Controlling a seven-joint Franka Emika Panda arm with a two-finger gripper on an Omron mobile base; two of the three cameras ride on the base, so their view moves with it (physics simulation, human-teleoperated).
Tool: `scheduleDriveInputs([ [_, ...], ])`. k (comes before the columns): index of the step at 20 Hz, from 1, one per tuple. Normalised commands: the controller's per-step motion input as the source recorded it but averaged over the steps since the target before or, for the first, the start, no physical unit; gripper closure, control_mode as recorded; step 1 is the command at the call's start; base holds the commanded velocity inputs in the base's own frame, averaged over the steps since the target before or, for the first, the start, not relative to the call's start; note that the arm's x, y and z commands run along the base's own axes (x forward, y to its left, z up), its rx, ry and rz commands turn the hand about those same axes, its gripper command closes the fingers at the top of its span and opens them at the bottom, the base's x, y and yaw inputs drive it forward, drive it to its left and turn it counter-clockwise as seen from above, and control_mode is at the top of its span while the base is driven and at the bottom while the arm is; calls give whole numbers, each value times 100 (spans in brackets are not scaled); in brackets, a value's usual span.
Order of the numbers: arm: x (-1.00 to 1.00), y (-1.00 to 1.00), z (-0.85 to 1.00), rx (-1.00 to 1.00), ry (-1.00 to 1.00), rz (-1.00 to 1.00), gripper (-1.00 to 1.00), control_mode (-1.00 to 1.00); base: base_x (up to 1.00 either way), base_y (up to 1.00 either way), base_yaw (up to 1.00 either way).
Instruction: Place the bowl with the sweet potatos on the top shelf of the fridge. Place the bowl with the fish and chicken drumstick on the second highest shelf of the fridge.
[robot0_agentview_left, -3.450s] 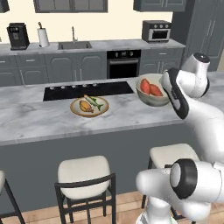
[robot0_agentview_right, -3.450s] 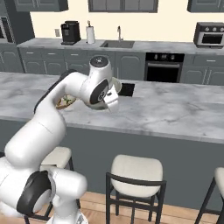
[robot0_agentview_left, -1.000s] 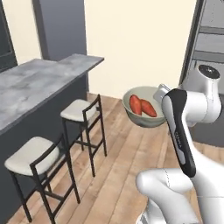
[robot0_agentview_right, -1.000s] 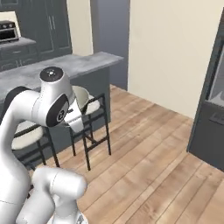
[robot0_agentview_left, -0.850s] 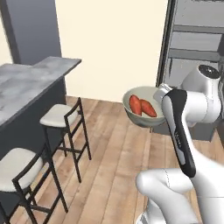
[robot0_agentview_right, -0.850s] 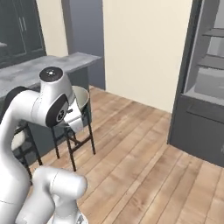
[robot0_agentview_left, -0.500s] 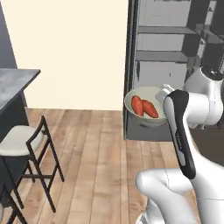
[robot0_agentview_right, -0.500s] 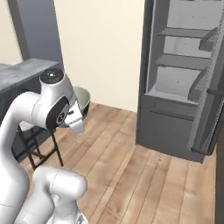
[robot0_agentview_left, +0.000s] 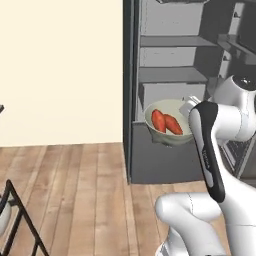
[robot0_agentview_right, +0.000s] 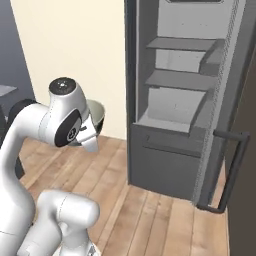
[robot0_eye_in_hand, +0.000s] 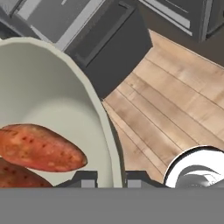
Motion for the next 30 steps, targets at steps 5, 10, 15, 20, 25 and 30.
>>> scheduleDriveInputs([
  [5, 0, 0, 0, 0, 0, 0, 100, 100, 100, -12, -27],
  [10, 0, 0, 0, 0, 0, 0, 100, 100, 100, -15, -27],
  [15, 0, 0, 0, 0, 0, 0, 100, 100, 100, -23, -22],
  [20, 0, 0, 0, 0, 0, 0, 100, 100, 71, -48, -17],
  [25, 0, 0, 0, 0, 0, 0, 100, 100, 69, -35, -14],
  [30, -12, -4, 17, 0, -3, -5, 100, -100, 13, -6, -4],
])
